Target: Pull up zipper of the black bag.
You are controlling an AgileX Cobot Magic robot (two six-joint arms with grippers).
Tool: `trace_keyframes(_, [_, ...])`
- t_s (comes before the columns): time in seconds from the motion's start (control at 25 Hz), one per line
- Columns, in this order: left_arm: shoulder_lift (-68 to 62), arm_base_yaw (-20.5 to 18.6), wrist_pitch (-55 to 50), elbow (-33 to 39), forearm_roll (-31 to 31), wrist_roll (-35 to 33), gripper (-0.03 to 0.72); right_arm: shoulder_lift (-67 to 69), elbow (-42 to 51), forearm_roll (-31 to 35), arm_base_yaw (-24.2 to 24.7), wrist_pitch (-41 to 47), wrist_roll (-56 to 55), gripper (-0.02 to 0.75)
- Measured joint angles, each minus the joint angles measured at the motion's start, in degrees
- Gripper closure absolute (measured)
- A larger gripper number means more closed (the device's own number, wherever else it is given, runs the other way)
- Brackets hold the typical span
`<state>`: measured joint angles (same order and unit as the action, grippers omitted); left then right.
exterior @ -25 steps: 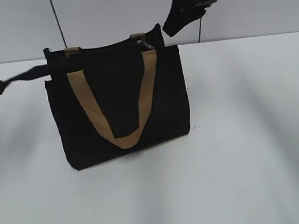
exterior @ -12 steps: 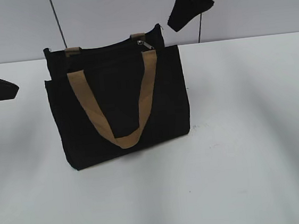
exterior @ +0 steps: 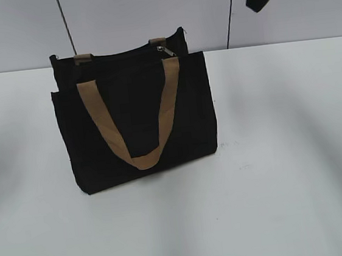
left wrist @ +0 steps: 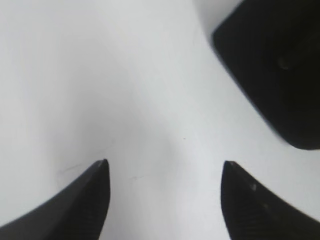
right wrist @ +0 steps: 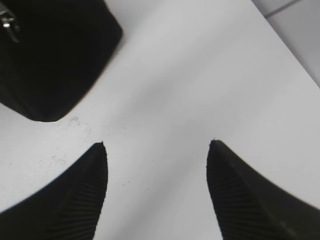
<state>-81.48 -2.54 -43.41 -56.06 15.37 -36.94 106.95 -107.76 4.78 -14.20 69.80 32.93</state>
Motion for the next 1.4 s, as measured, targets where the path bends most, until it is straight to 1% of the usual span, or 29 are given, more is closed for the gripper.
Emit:
trace_keyframes(0.08, [0.0, 0.0, -1.65, -2.27, -4.8, 8.96, 0.174, -1.12, 0.0, -3.17, 0.21, 0.02, -6.85, 0.252])
trace_keyframes(0.2, [0.0, 0.0, -5.29, -5.48, -7.38, 16.98, 0.174, -3.1, 0.0, -4.16, 1.73, 0.07, -16.5, 0.252])
trace_keyframes(0.28, [0.0, 0.0, -7.46, -6.81, -7.56, 19.0, 0.174, -4.67, 0.0, -3.28, 3.63, 0.07, -19.8, 0.252])
trace_keyframes(0.44, [1.26, 0.0, -11.41, -7.11, -7.56, 20.04, 0.175, -8.05, 0.0, -1.14, 6.28, 0.12, -20.95, 0.252])
trace_keyframes(0.52, [2.66, 0.0, -13.09, -7.11, -7.62, 20.15, 0.175, -9.94, 0.28, -0.58, 6.54, 0.12, -20.95, 0.252])
trace_keyframes(0.6, [4.61, 0.0, -13.9, -6.61, -7.62, 20.2, 0.175, -12.67, 2.73, 0.61, 6.54, 0.07, -20.54, 0.252])
trace_keyframes(0.68, [7.56, 0.0, -14.33, -5.06, -7.62, 20.2, 0.175, -16.55, 7.63, 1.71, 6.54, 0.07, -19.92, 0.252])
trace_keyframes(0.88, [16.35, 0.0, -16.21, 0.75, -6.37, 20.2, 0.175, -28.41, 26.18, 3.18, 6.54, -0.15, -17.97, 0.252])
trace_keyframes(1.2, [33.46, 0.0, -19.33, 9.85, -3.07, 20.2, 0.175, -47.88, 53.23, 3.42, 6.54, -6.13, -16.95, 0.251])
trace_keyframes(1.24, [36.91, 0.0, -19.67, 10.93, -2.88, 20.2, 0.175, -50.12, 55.79, 3.42, 6.54, -7.0, -16.89, 0.251])
trace_keyframes(1.4, [44.01, 0.0, -20.82, 15.53, -1.71, 20.23, 0.175, -58.0, 65.59, 3.7, 6.54, -9.97, -16.83, 0.251])
